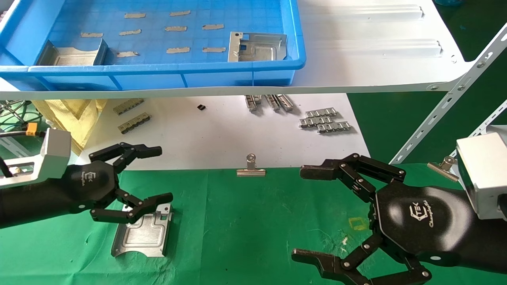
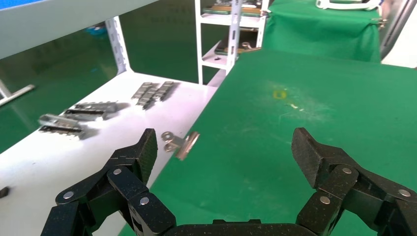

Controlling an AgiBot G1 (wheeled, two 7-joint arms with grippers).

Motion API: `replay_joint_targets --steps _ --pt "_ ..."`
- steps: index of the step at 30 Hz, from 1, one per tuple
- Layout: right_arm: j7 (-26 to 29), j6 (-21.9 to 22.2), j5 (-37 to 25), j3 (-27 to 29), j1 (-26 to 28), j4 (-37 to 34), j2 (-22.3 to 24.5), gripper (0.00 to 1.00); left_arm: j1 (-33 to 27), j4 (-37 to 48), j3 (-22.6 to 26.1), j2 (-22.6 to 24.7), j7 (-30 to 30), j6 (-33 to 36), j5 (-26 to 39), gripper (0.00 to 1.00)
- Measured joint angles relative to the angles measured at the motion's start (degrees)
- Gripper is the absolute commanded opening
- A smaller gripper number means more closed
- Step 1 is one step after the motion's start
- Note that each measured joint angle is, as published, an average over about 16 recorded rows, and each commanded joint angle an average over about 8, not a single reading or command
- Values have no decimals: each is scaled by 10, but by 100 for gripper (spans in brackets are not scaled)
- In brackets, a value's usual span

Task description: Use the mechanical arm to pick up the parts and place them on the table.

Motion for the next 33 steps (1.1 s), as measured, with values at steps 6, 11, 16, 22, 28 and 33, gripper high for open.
replay_joint_targets --steps 6,11,16,22,28,33 --pt "0 0 0 0 0 0 0 100 27 -60 -33 -10 -39 -7 -4 100" --pt "0 0 0 0 0 0 0 100 49 -110 -61 -19 -71 -12 -8 100" --pt "0 0 0 0 0 0 0 100 72 -160 -88 -28 -103 -18 -11 100" --pt "0 0 0 0 0 0 0 100 98 -220 -121 -38 -142 -25 -16 100" --pt "0 0 0 0 0 0 0 100 125 -280 -154 -49 -181 -32 -20 100" --pt "0 0 0 0 0 0 0 100 148 -330 -181 -57 -213 -37 -23 100"
